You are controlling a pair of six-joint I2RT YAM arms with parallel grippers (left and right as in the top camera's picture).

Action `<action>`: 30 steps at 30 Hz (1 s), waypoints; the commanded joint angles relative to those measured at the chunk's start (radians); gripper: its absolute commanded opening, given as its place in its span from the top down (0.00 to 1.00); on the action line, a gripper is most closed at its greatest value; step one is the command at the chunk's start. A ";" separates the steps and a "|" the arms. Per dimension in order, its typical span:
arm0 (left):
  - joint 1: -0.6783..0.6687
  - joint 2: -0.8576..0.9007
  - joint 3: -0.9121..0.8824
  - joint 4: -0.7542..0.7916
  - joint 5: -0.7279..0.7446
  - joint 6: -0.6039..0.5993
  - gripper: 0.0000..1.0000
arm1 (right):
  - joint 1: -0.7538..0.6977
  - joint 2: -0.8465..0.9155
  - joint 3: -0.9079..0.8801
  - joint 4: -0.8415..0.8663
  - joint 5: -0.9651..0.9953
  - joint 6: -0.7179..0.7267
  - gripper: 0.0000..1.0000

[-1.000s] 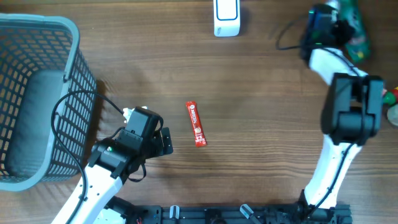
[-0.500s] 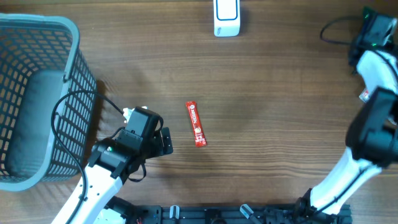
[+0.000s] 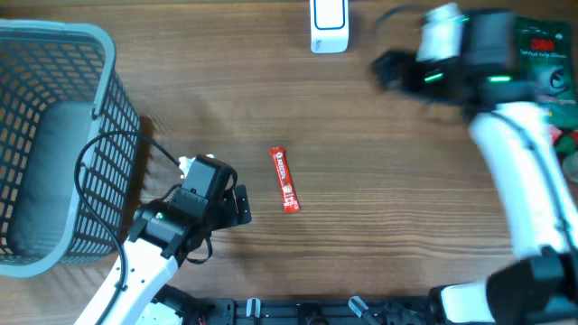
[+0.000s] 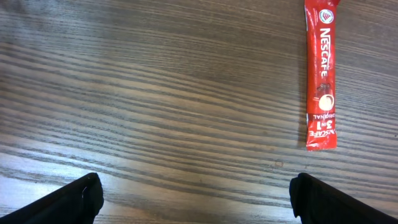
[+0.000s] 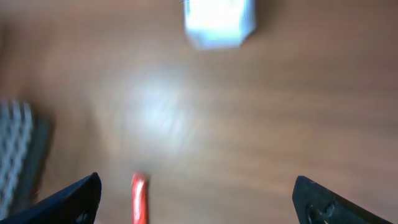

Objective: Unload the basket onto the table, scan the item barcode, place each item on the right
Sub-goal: 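Reach the right gripper to the red Nescafé sachet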

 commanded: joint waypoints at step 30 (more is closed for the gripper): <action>-0.005 0.001 0.004 0.001 -0.016 0.011 0.00 | 0.608 0.470 -0.055 0.040 0.286 0.028 0.85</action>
